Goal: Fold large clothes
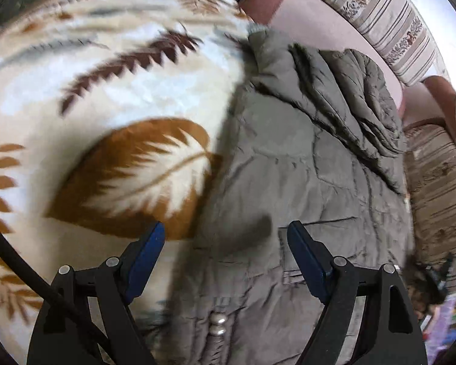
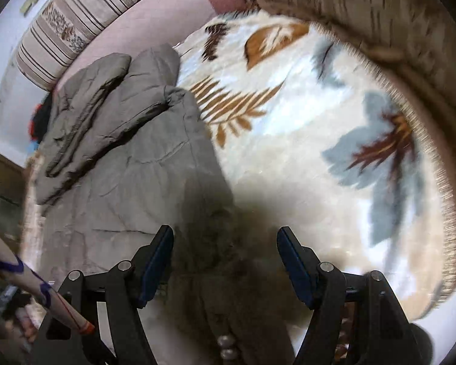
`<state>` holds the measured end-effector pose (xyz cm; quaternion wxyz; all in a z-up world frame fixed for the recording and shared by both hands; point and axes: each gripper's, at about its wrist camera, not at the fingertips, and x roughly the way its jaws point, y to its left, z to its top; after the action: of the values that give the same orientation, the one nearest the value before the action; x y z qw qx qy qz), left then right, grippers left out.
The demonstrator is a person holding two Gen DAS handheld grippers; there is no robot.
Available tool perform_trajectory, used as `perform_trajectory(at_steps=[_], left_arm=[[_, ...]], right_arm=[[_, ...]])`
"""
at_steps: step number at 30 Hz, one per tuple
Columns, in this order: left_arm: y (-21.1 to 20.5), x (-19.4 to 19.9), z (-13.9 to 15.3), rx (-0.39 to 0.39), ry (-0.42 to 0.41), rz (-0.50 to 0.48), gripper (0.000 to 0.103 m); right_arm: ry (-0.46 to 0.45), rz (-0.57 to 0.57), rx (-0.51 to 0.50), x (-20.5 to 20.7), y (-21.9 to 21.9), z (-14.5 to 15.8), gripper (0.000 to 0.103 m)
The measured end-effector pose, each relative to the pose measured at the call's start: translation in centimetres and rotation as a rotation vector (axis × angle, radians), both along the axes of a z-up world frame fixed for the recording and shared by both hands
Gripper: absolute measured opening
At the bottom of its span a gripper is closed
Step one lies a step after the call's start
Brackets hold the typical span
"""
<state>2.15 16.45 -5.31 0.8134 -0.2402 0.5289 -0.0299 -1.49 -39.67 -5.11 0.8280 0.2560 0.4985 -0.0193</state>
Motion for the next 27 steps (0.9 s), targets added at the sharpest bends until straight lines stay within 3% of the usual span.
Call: perform_trajectory(at_steps=[4,9,17,20,22,24,27], left_arm=[[-0.8,1.0,-1.7,-0.046,0.038,-0.030,0.081],[-2.0,-1.6,-1.6,-0.107,0.023,-0.125,0.081],[-3.1,-8.5,-1.2,-0.260,-0.054,-0.181,0.081],[-3.6,-8.7,-0.5,-0.315,-0.082,-0.216,0.081],[-4.1,-8.4,-0.3,-0.291,-0.088,-0.234,0.081],[-4.2,-7.6,-0.8,-0.267,-0.062,-0.227,0.081],[-3.5,-6.0,-2.1,-0.294,-0.020,-0.180,0.081]], right_arm=[[-0.019,0.016,0.148,0.0,-0.7,-1.4,0.077],[-0.012,0.085,0.272,-0.7,-0.5,-1.8,0.077],[0.004,0.183,0.342,-5.0,1.3,-2.2,0.075],[0.013,0.199,0.358,-6.0,1.7,-2.2,0.072],[0.014,0.209,0.356,-6.4,1.8,-2.2,0.069],[0.017,0.218,0.363,-7.0,2.0,-2.3,0.068],[0.016,0.226,0.373,-7.5,2.4,-2.6,0.068]])
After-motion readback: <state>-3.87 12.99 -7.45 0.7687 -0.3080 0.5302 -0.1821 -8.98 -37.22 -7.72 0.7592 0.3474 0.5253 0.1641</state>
